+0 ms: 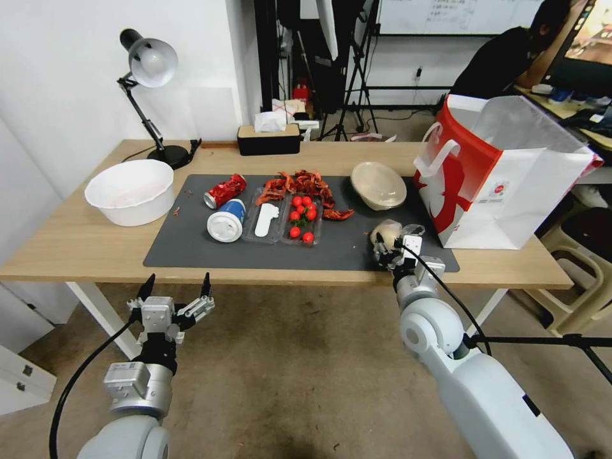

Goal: Pick up the trash from the table and place it into the takeout bag.

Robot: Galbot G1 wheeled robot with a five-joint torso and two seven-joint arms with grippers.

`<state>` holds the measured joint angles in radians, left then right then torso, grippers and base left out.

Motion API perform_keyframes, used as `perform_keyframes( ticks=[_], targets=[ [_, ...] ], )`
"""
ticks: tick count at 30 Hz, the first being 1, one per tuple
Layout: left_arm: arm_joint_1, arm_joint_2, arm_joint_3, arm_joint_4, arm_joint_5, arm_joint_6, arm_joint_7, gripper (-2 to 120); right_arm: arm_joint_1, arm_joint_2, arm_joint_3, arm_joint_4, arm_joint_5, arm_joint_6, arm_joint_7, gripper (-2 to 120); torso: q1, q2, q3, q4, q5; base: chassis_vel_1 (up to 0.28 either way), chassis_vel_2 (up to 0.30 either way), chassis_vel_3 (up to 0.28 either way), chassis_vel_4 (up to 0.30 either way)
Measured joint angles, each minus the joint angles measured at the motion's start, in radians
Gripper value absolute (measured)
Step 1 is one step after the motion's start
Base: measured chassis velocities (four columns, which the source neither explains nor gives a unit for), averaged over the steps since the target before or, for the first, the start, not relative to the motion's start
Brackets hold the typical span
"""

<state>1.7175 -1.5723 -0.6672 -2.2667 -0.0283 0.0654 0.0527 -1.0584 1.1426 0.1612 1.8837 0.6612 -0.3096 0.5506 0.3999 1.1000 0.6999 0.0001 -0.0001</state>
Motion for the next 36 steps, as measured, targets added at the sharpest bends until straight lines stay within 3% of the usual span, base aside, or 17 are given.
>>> perform_keyframes(
  ticks=[1,8,14,21,29,36],
  targets=[
    [0.001,0.0,0.0,0.0,0.0,-0.002,0.0,100,-0.003,-0.001,0.002,0.003,-0.001,0.0,0.0,20,0.0,0.0,0.0,0.0,0.0,0.0,0.0,0.0,0.0],
    [0.002,0.0,0.001,0.0,0.002,-0.003,0.0,100,-0.02,-0.006,0.031,0.057,0.004,0.045,-0.042,5,0.0,0.0,0.0,-0.0002,0.0003,0.0,0.0,0.0,0.0],
    [0.006,0.0,0.0,-0.004,0.003,-0.003,0.0,100,0.008,-0.045,0.139,0.184,0.066,0.158,-0.185,4,0.0,0.0,0.0,0.0,-0.0001,0.0,0.0,0.0,0.0],
    [0.008,-0.002,0.003,-0.006,0.006,-0.003,0.0,100,0.114,-0.147,0.278,0.234,0.166,0.207,-0.224,4,0.0,0.0,0.0,0.0,0.0003,0.0,0.0,0.0,0.0],
    [0.01,-0.006,0.008,-0.007,0.012,-0.007,0.001,100,0.246,-0.25,0.4,0.129,0.242,0.176,-0.129,4,0.0,0.0,0.0,-0.0001,0.0004,0.0,0.0,0.0,0.0],
    [0.012,-0.011,0.012,-0.007,0.019,-0.011,0.002,100,0.295,-0.261,0.399,0.023,0.272,0.033,0.03,4,0.0,0.0,0.0,-0.0002,0.0003,0.0,0.0,0.0,0.0]
  ],
)
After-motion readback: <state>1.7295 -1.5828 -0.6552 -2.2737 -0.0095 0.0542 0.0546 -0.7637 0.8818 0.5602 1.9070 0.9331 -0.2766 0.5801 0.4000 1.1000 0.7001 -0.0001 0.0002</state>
